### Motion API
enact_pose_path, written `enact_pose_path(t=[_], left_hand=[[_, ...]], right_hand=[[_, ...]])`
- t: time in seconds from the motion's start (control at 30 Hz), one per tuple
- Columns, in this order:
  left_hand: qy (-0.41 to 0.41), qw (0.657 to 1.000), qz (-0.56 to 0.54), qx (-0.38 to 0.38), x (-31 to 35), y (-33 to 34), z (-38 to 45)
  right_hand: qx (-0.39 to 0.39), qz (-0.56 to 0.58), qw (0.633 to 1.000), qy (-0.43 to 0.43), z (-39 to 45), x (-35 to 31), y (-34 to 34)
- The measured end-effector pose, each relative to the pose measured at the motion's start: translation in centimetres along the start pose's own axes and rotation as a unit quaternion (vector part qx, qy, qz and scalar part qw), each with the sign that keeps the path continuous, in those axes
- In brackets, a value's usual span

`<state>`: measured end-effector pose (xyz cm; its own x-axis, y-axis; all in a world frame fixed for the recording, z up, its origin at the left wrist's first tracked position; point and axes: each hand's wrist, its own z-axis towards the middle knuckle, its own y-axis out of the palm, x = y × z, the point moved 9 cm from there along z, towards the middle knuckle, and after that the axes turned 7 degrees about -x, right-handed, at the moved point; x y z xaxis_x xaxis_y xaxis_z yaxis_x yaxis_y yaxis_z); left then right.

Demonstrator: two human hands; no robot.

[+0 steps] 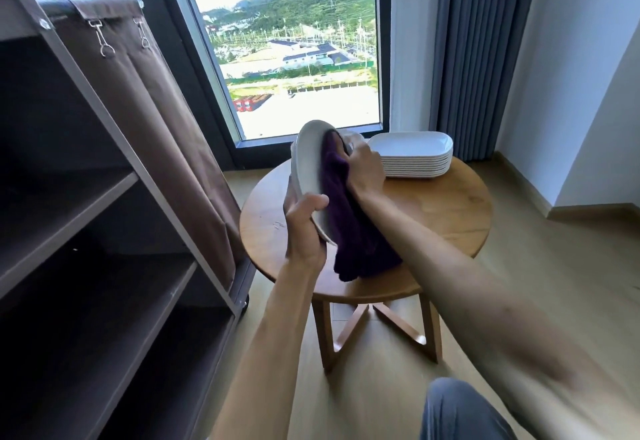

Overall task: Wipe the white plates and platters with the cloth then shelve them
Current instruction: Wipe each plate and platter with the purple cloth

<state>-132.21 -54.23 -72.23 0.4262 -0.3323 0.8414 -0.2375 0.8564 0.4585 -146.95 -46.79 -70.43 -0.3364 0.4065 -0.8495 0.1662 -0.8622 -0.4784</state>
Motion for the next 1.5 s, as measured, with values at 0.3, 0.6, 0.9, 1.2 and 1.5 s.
enact_pose_path(t=[0.3,0.6,0.9,1.2,1.5], left_hand=[[0.075,0.993,-0.049,0.078,1.6,-2.9,-0.3],[0.107,0.978,-0.114,0.138,5.1,-6.0,0.6],[0.106,0.974,-0.135,0.149,9.5,-8.5,-0.3],[0.166,0.888,0.246,0.352,15.9,-13.4,-8.1],[0.141,0.871,0.409,0.231,22.3,-15.1,-14.8]], right_hand=[[-0.017,-0.141,0.986,0.085,0.5,6.8,-1.8],[0.062,0.158,0.985,-0.036,-1.3,-0.1,-3.0],[-0.178,0.461,0.867,0.067,-4.2,-6.1,8.3],[-0.179,0.515,0.831,0.109,-7.5,-8.9,13.6],[-0.266,0.568,0.779,0.016,-13.5,-17.8,16.3]])
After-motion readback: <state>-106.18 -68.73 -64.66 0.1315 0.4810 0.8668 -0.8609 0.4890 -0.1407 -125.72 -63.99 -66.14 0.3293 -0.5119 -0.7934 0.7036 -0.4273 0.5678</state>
